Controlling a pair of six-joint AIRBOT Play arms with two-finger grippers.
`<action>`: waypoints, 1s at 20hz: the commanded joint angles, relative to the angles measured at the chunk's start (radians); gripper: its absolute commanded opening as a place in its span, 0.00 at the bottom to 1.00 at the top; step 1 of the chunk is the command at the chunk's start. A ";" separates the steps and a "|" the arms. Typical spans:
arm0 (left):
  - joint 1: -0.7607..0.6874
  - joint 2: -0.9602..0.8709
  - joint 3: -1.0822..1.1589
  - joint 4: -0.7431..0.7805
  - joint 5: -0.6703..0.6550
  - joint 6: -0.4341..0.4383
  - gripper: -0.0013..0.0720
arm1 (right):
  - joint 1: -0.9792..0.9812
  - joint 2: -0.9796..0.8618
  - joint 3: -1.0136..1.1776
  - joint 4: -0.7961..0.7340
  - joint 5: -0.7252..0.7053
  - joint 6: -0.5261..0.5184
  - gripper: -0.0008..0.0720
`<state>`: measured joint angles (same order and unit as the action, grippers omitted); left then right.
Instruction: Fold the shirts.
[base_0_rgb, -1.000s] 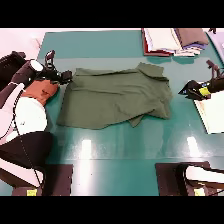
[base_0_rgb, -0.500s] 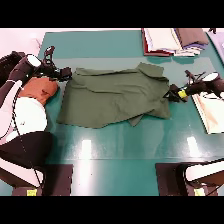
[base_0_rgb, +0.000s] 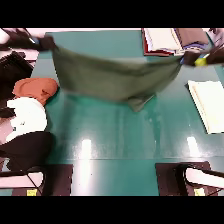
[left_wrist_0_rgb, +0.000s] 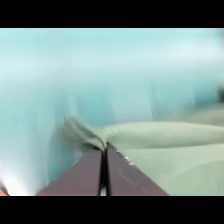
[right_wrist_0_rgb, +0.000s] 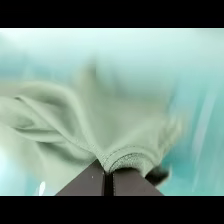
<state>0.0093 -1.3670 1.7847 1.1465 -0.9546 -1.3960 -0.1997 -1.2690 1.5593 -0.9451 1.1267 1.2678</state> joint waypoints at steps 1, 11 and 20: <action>0.000 0.233 0.099 0.027 0.000 0.018 0.05 | 0.003 0.192 0.189 -0.022 0.080 -0.011 0.03; -0.002 0.405 0.034 -0.004 -0.172 0.006 0.05 | 0.003 0.280 0.350 -0.234 0.323 0.201 0.03; 0.000 0.055 -0.491 -0.045 -0.122 0.024 0.35 | 0.064 -0.259 0.314 -0.232 0.510 0.235 0.58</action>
<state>0.0063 -1.2030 1.4158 1.1084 -1.1110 -1.3819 -0.1600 -1.3815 1.8935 -1.1801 1.6024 1.4937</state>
